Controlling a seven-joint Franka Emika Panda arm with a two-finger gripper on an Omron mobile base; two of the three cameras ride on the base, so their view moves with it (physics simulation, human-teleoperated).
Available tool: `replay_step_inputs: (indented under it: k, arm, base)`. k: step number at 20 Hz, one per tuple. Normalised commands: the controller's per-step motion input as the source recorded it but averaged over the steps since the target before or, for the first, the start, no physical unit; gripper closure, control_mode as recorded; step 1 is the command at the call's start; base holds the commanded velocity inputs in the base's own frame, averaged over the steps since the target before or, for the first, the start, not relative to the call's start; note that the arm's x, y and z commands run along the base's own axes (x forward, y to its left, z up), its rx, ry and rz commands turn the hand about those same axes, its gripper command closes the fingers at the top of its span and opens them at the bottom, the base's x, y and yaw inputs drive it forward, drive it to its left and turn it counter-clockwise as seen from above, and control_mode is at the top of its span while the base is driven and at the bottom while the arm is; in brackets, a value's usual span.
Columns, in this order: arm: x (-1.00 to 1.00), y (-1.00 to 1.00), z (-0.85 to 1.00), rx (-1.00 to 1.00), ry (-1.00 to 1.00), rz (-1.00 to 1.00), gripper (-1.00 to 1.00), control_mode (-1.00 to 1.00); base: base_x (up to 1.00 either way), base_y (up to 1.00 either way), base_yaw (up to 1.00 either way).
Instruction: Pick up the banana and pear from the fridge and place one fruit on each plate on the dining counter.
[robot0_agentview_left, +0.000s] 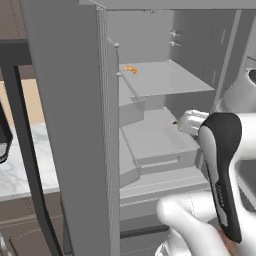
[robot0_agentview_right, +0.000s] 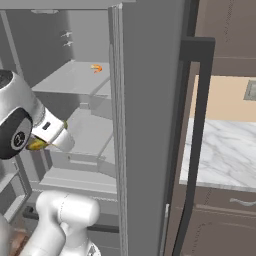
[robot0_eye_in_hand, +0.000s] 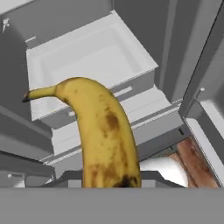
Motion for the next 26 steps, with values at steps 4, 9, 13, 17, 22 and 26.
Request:
replay_step_inputs:
  k: [4,9,13,17,22,26]
  arm:
    - [-0.98,0.0,0.44,0.0,-0.57,0.17,1.0,-1.0]
    - [-0.4,0.0,0.2,0.0,-0.22,0.06,1.0,1.0]
    - [0.0,0.0,0.0,0.0,0.0,0.0,1.0,1.0]
    - [0.0,0.0,0.0,0.0,0.0,0.0,1.0,1.0]
    - [0.0,0.0,0.0,0.0,0.0,0.0,1.0,1.0]
    - [0.0,0.0,0.0,0.0,0.0,0.0,1.0,1.0]
  base:
    - [0.0,0.0,0.0]
    - [-0.6,0.0,0.06]
    - [-1.0,0.0,0.06]
    - [-1.0,0.0,0.01]
    - [-1.0,0.11,0.0]
    - [-1.0,0.17,0.0]
